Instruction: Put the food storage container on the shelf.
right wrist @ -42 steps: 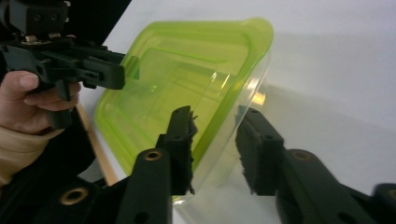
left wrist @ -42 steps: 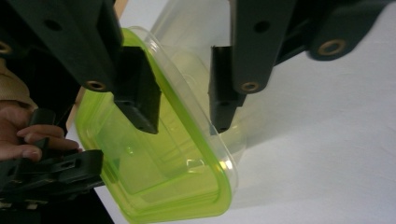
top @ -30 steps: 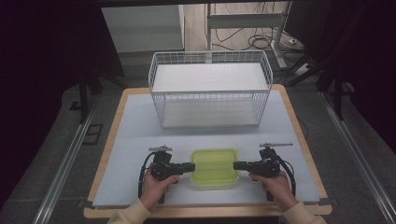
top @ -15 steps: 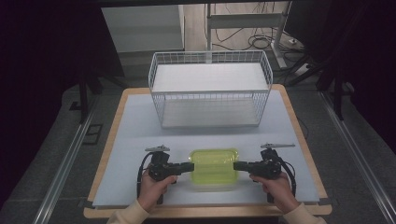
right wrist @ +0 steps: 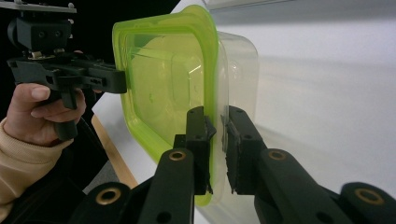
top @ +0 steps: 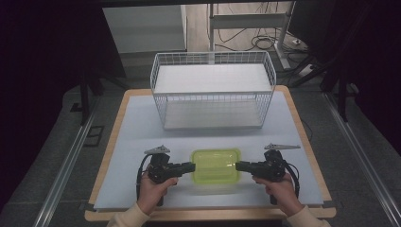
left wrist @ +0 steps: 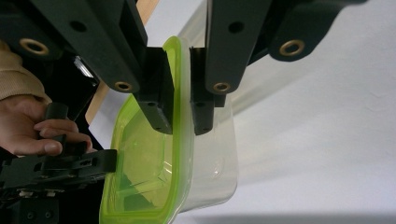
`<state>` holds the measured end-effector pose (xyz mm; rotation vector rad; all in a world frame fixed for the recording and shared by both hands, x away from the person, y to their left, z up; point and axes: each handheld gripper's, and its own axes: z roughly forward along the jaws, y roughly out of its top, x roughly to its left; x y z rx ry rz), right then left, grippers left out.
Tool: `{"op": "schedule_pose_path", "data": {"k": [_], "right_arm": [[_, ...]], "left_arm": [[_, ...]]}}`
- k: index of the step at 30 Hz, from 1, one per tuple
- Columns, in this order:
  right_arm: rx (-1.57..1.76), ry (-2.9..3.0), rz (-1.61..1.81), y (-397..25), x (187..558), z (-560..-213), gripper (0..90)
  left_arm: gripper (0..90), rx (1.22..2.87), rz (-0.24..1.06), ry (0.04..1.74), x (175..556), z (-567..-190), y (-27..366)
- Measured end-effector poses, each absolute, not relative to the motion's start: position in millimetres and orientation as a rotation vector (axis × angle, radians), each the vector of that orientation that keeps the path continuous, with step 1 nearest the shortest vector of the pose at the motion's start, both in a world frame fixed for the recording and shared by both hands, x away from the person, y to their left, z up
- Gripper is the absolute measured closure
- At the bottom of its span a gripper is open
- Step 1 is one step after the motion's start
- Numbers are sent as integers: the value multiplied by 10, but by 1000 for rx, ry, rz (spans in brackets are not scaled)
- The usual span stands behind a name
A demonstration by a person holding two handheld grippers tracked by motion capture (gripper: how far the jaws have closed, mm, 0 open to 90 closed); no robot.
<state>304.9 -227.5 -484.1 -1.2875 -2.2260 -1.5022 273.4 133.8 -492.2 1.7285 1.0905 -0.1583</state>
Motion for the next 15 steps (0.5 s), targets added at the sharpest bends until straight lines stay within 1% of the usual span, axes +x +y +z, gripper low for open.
{"op": "schedule_pose_path", "data": {"k": [9,15], "right_arm": [[-1260,-2243,-1533,-2229,3066,-4770,805],[-1248,-2257,-1540,-2191,3067,-4710,805]], "left_arm": [[800,1740,-112,1060,2716,-4821,1385],[802,1737,-110,1061,2727,-4780,1418]]}}
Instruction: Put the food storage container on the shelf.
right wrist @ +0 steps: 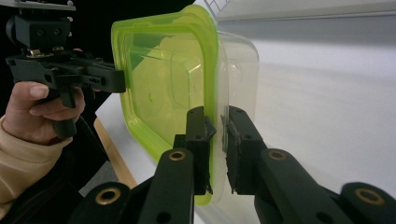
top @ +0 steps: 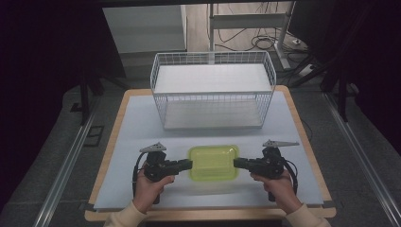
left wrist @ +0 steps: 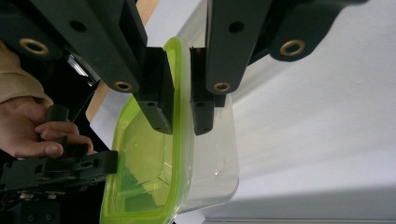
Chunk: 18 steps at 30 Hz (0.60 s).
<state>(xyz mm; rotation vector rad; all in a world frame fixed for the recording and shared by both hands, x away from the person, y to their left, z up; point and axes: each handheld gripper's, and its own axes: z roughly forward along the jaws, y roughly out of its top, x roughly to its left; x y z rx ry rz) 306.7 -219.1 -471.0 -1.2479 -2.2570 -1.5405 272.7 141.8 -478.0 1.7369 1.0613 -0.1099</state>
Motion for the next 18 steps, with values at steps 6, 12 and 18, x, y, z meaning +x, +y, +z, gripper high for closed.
{"op": "schedule_pose_path", "data": {"k": [6,12,18], "right_arm": [[-1257,-2257,-1549,-2176,3094,-4646,805],[-1253,-2271,-1577,-2148,3129,-4543,805],[-1247,-2273,-1596,-2123,3160,-4463,804]], "left_arm": [[801,1737,-101,1060,2775,-4710,1427],[803,1725,-98,1057,2829,-4619,1454],[805,1720,-89,1049,2868,-4503,1484]]}}
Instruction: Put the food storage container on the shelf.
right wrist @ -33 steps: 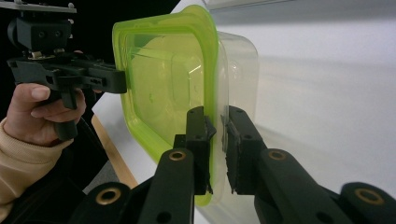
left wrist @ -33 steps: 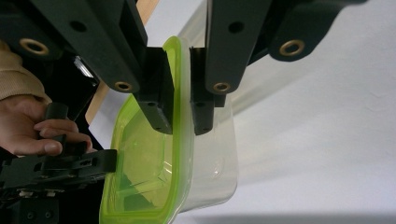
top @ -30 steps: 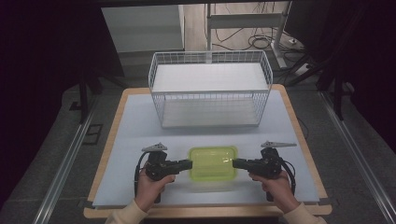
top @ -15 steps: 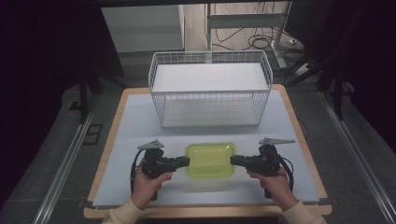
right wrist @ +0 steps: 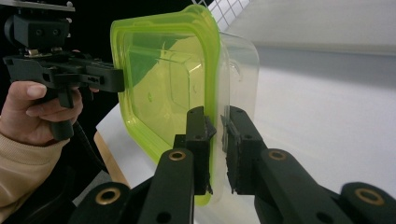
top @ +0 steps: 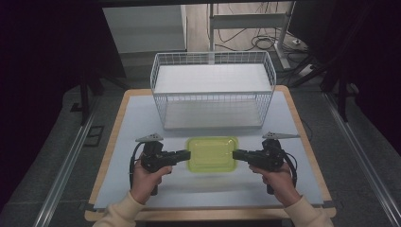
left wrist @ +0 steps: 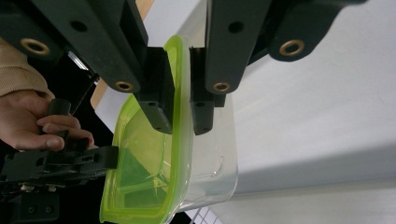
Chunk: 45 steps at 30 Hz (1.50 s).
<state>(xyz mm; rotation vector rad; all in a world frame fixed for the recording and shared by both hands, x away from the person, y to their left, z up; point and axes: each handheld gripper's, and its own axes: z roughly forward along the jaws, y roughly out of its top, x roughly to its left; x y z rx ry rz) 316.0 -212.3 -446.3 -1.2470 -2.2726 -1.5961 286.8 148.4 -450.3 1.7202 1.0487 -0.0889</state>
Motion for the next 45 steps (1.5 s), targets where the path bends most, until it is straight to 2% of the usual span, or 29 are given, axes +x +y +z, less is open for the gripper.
{"op": "schedule_pose_path", "data": {"k": [18,45], "right_arm": [[-1234,-2297,-1666,-2106,3252,-4205,805],[-1227,-2337,-1710,-2024,3488,-3930,805]], "left_arm": [[806,1714,-47,1030,2990,-4223,1481],[803,1686,-23,1047,3225,-4001,1525]]}}
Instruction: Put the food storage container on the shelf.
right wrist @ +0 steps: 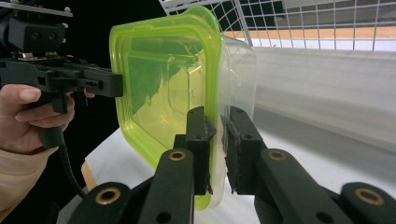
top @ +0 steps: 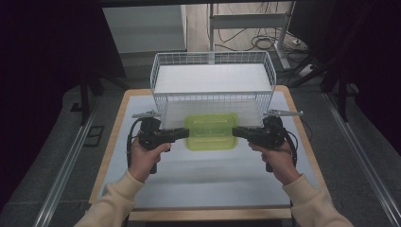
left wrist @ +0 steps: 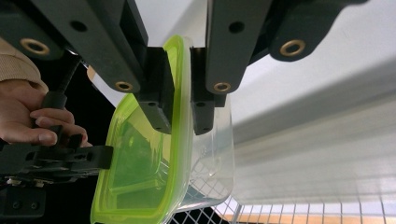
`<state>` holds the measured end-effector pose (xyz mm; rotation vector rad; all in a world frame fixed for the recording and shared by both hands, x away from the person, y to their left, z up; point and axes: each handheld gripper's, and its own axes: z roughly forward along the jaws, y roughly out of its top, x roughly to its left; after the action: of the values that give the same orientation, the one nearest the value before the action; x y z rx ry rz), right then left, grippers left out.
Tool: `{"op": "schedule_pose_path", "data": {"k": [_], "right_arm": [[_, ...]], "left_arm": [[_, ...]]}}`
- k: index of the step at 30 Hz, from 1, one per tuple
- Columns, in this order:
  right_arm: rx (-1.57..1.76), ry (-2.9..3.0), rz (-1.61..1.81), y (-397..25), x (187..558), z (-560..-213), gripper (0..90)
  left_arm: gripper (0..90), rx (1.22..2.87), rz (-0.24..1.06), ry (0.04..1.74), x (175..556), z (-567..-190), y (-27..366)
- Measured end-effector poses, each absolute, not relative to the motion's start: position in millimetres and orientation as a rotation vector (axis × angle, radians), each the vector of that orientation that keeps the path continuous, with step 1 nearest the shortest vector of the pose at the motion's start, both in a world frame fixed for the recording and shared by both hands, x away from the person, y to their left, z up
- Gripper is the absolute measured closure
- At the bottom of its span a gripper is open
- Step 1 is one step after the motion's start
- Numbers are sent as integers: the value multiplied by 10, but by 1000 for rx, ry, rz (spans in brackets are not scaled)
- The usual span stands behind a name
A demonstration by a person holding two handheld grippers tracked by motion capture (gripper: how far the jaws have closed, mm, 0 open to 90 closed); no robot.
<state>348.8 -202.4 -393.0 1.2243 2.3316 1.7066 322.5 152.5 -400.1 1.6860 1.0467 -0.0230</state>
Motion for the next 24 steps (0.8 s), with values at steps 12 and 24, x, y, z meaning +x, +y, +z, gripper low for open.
{"op": "schedule_pose_path", "data": {"k": [12,24], "right_arm": [[1194,2306,1719,-1960,3628,-3719,805],[1187,2284,1712,-1947,3722,-3609,805]], "left_arm": [[804,1683,14,1030,3355,-3775,1574],[803,1691,44,1031,3465,-3671,1552]]}}
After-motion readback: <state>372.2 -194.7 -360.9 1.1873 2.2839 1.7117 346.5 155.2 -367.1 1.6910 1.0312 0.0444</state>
